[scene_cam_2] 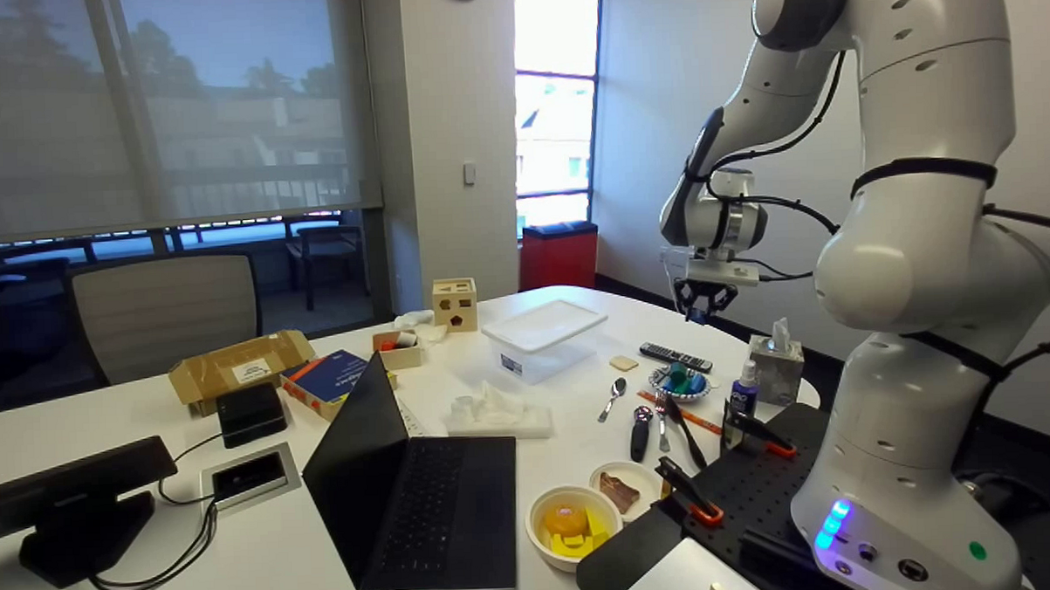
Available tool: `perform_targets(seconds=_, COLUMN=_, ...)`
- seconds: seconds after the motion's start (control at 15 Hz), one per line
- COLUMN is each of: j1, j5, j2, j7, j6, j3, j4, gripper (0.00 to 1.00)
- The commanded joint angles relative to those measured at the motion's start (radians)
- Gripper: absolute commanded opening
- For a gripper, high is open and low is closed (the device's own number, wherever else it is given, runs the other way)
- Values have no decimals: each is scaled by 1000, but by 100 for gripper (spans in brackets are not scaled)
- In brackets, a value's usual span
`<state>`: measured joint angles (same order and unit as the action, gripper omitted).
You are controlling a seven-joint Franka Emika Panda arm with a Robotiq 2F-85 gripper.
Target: Pick up the blue block from the white plate and put it in the black and white bowl.
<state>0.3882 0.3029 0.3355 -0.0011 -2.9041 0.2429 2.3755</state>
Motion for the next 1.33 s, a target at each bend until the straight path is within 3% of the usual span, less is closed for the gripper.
perform_targets(seconds=0.0, j1=36, j5=3, j2=83, j7=-40, j6=45, j3=-23, j4=-50, gripper=14)
perform_targets(seconds=0.4, j1=53, j5=-34, j2=189, j7=-20, j6=75, j3=-39, j4=-110, gripper=14)
perform_targets(seconds=0.73, j1=19, j5=-77, j2=247, j7=22, j6=123, j3=-3, j4=-165, gripper=14)
perform_targets(seconds=0.8, j1=28, j5=-78, j2=250, j7=14, j6=135, j3=-11, j4=-173, gripper=14)
perform_targets(seconds=0.93, j1=109, j5=-32, j2=192, j7=-84, j6=122, j3=-93, j4=-140, gripper=14)
perform_targets(seconds=1.0, j1=54, j5=-59, j2=243, j7=-17, j6=102, j3=-44, j4=-153, gripper=39)
perform_targets(seconds=1.13, j1=81, j5=-48, j2=230, j7=-46, j6=102, j3=-73, j4=-154, gripper=39)
perform_targets(seconds=1.2, j1=88, j5=-47, j2=225, j7=-51, j6=102, j3=-76, j4=-154, gripper=14)
perform_targets(seconds=1.27, j1=81, j5=-56, j2=228, j7=-48, j6=114, j3=-70, j4=-160, gripper=14)
